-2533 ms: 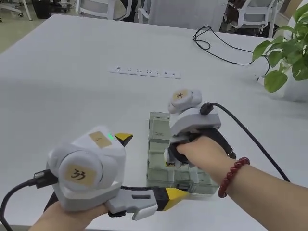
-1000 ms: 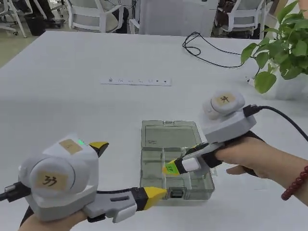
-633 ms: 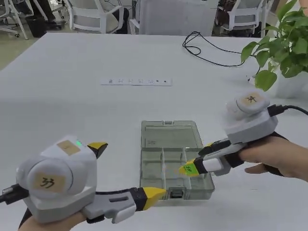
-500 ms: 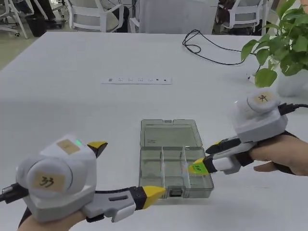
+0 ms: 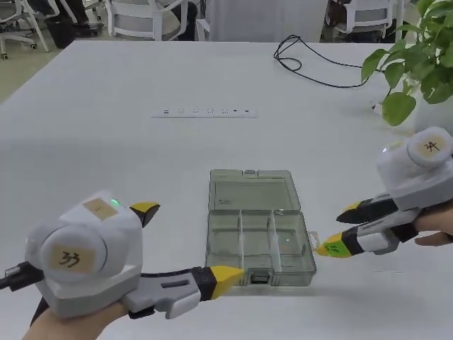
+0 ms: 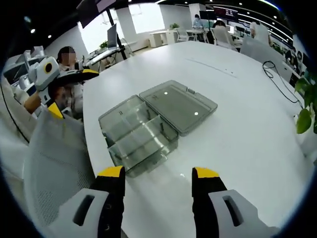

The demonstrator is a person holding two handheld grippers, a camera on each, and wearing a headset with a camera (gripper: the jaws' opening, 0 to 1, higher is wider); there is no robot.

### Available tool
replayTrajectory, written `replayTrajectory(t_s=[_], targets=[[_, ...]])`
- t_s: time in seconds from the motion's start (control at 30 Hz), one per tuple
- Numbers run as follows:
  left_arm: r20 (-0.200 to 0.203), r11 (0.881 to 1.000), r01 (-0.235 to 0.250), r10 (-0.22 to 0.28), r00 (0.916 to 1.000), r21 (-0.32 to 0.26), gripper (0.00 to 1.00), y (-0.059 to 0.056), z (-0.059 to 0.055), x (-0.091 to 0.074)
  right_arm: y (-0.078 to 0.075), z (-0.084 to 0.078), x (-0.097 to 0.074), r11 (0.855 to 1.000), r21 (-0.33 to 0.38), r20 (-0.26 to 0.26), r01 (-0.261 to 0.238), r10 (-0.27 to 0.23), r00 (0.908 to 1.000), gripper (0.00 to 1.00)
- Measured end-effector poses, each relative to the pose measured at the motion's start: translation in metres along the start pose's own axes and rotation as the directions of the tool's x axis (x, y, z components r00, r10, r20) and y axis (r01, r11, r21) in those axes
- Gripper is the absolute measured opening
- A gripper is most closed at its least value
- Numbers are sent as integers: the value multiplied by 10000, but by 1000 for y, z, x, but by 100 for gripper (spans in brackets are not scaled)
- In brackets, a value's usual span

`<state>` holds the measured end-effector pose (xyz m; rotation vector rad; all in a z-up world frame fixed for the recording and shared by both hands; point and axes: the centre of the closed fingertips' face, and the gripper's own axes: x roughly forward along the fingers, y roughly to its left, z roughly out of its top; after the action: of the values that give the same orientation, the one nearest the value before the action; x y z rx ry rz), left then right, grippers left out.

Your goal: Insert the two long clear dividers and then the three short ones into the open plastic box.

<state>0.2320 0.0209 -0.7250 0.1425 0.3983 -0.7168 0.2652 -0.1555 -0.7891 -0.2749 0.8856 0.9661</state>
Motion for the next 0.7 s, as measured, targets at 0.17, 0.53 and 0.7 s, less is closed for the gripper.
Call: replayTrajectory(t_s=[0.17, 0.53, 0.7], targets=[[-24, 9999, -101, 101, 9999, -6, 94, 2, 0, -1, -10, -9, 0, 9984, -557, -201, -38, 27, 9998, 55], [-73, 9997, -232, 232, 9997, 17, 93, 3, -1, -2, -24, -29, 7, 9725, -2272, -797, -503, 329, 9963, 48], [-74, 9996, -271, 271, 9996, 19, 93, 3, 0, -3, -29, -36, 8, 9507, -3023, -1156, -697, 360, 9926, 45]])
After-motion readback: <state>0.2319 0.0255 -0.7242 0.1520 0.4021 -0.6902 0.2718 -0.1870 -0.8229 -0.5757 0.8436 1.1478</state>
